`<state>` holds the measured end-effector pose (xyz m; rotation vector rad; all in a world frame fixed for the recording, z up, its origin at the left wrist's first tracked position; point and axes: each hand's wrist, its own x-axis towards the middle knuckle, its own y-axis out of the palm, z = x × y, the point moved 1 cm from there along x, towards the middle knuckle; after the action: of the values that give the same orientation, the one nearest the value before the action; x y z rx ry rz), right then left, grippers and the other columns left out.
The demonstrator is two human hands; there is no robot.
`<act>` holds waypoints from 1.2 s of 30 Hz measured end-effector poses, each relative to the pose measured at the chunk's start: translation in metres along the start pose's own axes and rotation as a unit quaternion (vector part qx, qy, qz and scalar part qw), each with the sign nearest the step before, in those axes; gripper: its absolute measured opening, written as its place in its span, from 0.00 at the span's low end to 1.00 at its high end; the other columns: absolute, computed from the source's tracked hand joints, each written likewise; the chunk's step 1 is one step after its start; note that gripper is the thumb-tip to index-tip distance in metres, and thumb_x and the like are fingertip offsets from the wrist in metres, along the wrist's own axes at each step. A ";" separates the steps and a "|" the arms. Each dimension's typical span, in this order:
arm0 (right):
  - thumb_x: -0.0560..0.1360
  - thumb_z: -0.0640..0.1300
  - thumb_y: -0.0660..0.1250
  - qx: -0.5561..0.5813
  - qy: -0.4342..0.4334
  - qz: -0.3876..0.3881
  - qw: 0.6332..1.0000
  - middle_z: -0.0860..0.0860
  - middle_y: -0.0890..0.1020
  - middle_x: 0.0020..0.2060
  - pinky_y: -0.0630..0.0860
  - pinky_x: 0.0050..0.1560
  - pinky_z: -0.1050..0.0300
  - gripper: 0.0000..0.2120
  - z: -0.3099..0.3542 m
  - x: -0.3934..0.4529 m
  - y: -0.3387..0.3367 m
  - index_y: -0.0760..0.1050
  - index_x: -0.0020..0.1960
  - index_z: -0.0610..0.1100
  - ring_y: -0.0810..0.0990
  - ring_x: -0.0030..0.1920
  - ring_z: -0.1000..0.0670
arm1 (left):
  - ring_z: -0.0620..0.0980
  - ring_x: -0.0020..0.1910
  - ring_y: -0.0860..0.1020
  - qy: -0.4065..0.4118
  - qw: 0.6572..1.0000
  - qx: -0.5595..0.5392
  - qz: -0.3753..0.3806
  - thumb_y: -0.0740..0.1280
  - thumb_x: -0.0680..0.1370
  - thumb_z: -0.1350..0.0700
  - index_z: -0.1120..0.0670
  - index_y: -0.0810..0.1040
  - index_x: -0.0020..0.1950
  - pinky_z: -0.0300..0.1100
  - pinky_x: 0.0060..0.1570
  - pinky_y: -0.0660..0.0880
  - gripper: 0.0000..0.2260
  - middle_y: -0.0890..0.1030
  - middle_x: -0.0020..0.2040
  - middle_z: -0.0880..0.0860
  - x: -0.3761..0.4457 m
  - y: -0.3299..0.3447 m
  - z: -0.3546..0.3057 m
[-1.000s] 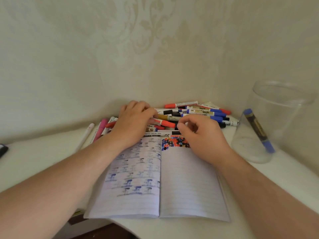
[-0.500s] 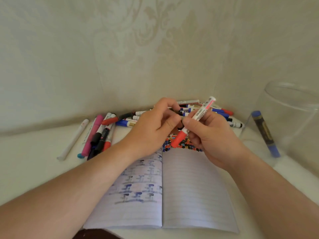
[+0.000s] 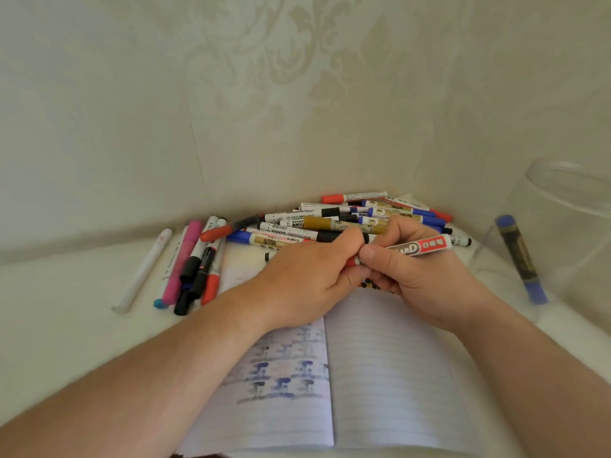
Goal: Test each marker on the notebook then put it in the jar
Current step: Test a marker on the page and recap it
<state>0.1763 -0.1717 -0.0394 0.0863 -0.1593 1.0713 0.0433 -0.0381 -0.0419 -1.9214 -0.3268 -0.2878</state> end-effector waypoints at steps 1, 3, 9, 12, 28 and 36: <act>0.65 0.54 0.82 0.002 -0.005 0.015 1.000 0.37 0.80 0.34 0.72 0.30 0.58 0.17 0.000 0.000 -0.002 0.75 0.36 0.48 0.75 0.30 0.49 | 0.43 0.33 0.73 0.004 1.000 -0.001 0.003 0.57 0.84 0.42 0.40 0.57 0.49 0.45 0.32 0.70 0.09 0.72 0.35 0.42 0.000 -0.001 -0.001; 0.63 0.58 0.84 0.003 -0.012 0.033 0.999 0.33 0.78 0.35 0.70 0.31 0.56 0.21 -0.001 -0.001 -0.004 0.75 0.37 0.48 0.74 0.31 0.48 | 0.42 0.32 0.72 0.010 1.000 -0.002 0.003 0.57 0.84 0.41 0.38 0.56 0.48 0.45 0.31 0.69 0.10 0.71 0.33 0.42 -0.001 -0.002 -0.003; 0.63 0.59 0.85 -0.003 -0.032 0.060 0.998 0.27 0.75 0.38 0.71 0.33 0.56 0.21 0.000 -0.005 -0.005 0.76 0.37 0.49 0.73 0.33 0.46 | 0.40 0.30 0.72 0.010 1.000 -0.014 0.000 0.57 0.83 0.39 0.37 0.58 0.48 0.45 0.32 0.72 0.09 0.71 0.31 0.42 -0.004 -0.005 -0.007; 0.63 0.58 0.85 -0.004 -0.031 0.066 0.997 0.31 0.76 0.38 0.71 0.32 0.56 0.20 0.001 -0.006 -0.006 0.76 0.37 0.49 0.73 0.32 0.47 | 0.40 0.30 0.72 0.012 1.000 -0.017 -0.002 0.56 0.83 0.38 0.37 0.59 0.49 0.46 0.32 0.73 0.08 0.72 0.31 0.42 -0.006 -0.004 -0.009; 0.63 0.60 0.84 0.003 -0.002 0.048 0.999 0.37 0.78 0.35 0.69 0.29 0.59 0.22 -0.005 -0.005 0.001 0.74 0.37 0.52 0.73 0.29 0.50 | 0.41 0.32 0.73 0.002 0.996 -0.082 0.029 0.57 0.84 0.40 0.39 0.61 0.46 0.39 0.30 0.62 0.09 0.75 0.37 0.37 -0.003 -0.002 -0.002; 0.65 0.57 0.84 -0.031 -0.025 0.073 0.997 0.43 0.79 0.34 0.72 0.31 0.58 0.20 0.008 -0.011 0.000 0.75 0.37 0.50 0.75 0.32 0.48 | 0.43 0.33 0.74 -0.028 0.990 -0.128 0.049 0.60 0.84 0.40 0.41 0.67 0.51 0.48 0.35 0.72 0.07 0.75 0.35 0.42 -0.007 -0.006 -0.004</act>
<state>0.1705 -0.1822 -0.0333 0.0456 -0.2476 1.2100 0.0347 -0.0404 -0.0375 -2.1953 -0.2408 -0.2189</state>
